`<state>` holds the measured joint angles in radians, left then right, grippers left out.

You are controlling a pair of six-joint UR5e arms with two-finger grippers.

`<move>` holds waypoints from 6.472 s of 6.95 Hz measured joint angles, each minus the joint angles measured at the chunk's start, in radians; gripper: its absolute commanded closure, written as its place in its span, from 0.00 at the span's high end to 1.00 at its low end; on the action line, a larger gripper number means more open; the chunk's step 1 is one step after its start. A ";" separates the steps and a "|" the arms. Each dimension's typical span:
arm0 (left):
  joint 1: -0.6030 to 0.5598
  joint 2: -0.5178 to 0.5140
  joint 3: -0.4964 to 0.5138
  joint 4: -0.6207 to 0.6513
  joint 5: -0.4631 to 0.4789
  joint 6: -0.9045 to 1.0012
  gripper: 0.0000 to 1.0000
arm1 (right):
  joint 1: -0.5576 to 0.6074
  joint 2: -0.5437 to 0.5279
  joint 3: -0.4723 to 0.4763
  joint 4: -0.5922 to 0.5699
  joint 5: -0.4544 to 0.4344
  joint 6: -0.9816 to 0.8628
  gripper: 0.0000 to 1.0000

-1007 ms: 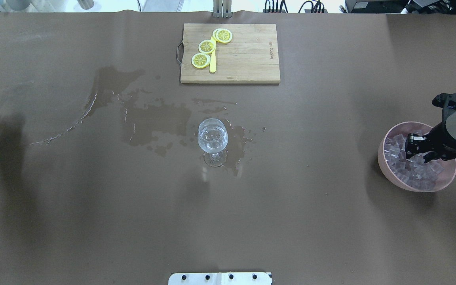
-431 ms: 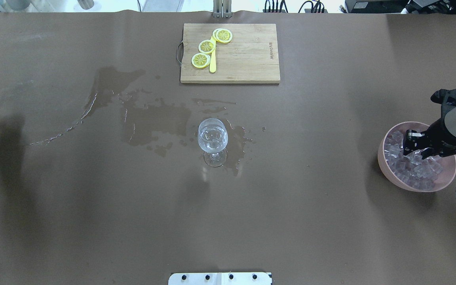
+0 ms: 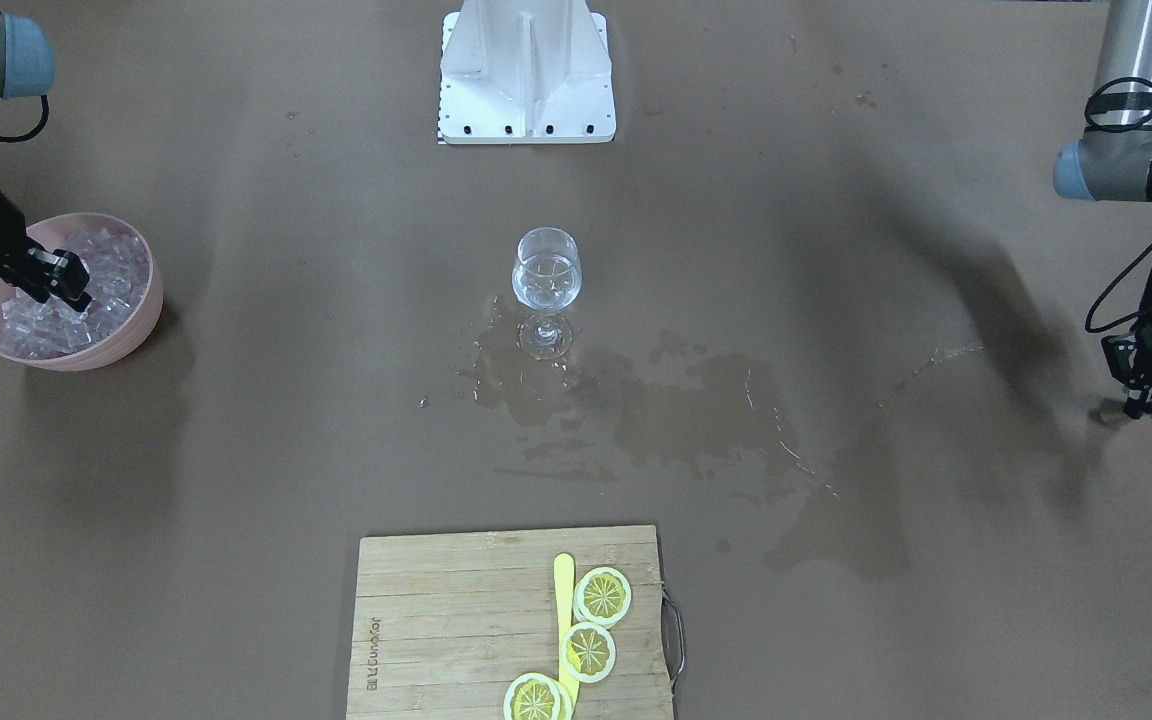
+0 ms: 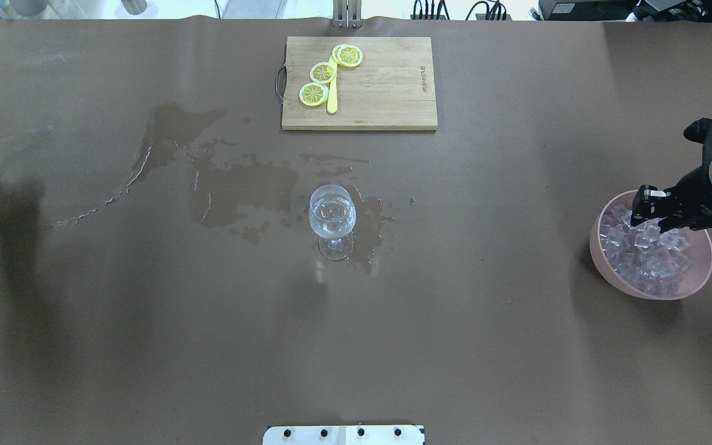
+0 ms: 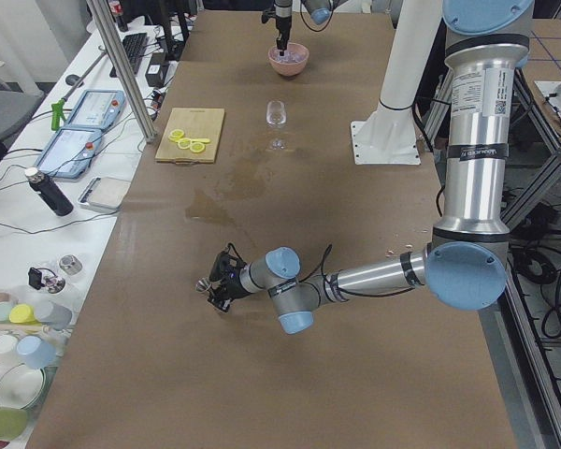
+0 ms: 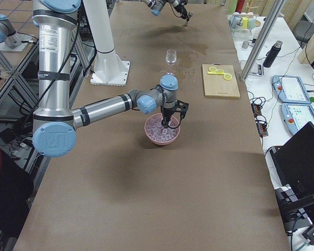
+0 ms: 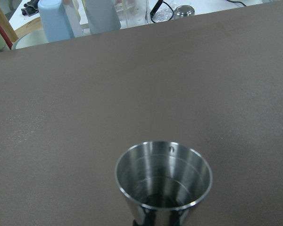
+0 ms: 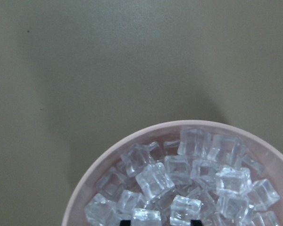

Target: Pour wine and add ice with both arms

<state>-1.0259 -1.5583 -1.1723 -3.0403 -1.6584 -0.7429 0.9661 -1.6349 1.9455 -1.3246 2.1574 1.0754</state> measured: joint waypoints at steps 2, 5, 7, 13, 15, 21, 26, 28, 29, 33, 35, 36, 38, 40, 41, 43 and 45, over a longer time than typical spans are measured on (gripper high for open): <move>0.002 -0.002 -0.001 -0.011 0.000 0.000 0.00 | 0.015 0.006 0.038 0.001 -0.006 -0.004 0.05; 0.003 -0.010 0.000 -0.012 0.000 -0.001 0.24 | 0.054 0.128 0.059 -0.005 0.004 -0.006 0.04; 0.003 -0.011 -0.001 -0.012 0.000 -0.001 0.38 | 0.107 0.247 0.052 -0.030 0.047 -0.002 0.03; 0.003 -0.012 -0.003 -0.017 0.000 0.002 0.84 | -0.028 0.623 -0.043 -0.159 -0.023 -0.002 0.03; 0.003 -0.013 -0.005 -0.031 -0.001 0.001 0.98 | -0.102 0.678 -0.049 -0.172 -0.069 0.002 0.03; -0.008 -0.017 -0.070 -0.030 -0.115 -0.005 0.98 | -0.226 0.788 -0.043 -0.241 -0.101 0.035 0.03; -0.128 -0.093 -0.106 0.176 -0.300 0.004 0.97 | -0.339 0.850 -0.078 -0.301 -0.173 0.031 0.03; -0.182 -0.148 -0.109 0.285 -0.390 0.007 0.97 | -0.355 0.874 -0.113 -0.300 -0.192 0.028 0.03; -0.210 -0.163 -0.114 0.337 -0.439 0.021 0.97 | -0.357 0.886 -0.133 -0.299 -0.195 0.027 0.03; -0.266 -0.173 -0.183 0.606 -0.553 0.165 0.97 | -0.375 0.908 -0.166 -0.297 -0.224 0.023 0.55; -0.269 -0.174 -0.193 0.682 -0.575 0.192 0.97 | -0.378 0.913 -0.171 -0.297 -0.233 0.021 0.79; -0.270 -0.174 -0.195 0.710 -0.584 0.203 0.97 | -0.378 0.916 -0.171 -0.297 -0.233 0.021 0.81; -0.277 -0.168 -0.212 0.768 -0.601 0.219 0.97 | -0.370 0.917 -0.169 -0.297 -0.230 0.020 0.81; -0.289 -0.165 -0.235 0.838 -0.617 0.228 0.97 | -0.316 0.897 -0.162 -0.301 -0.216 -0.004 0.84; -0.295 -0.164 -0.241 0.878 -0.620 0.252 0.97 | -0.274 0.863 -0.149 -0.303 -0.204 -0.046 0.86; -0.318 -0.161 -0.250 0.961 -0.632 0.300 0.97 | -0.182 0.736 -0.070 -0.306 -0.152 -0.107 0.90; -0.337 -0.147 -0.276 1.002 -0.654 0.315 0.97 | -0.101 0.558 0.045 -0.307 -0.109 -0.198 0.95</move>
<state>-1.3633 -1.7052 -1.4480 -2.0381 -2.3128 -0.4280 0.8655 -1.0771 1.9906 -1.6313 2.0479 0.8778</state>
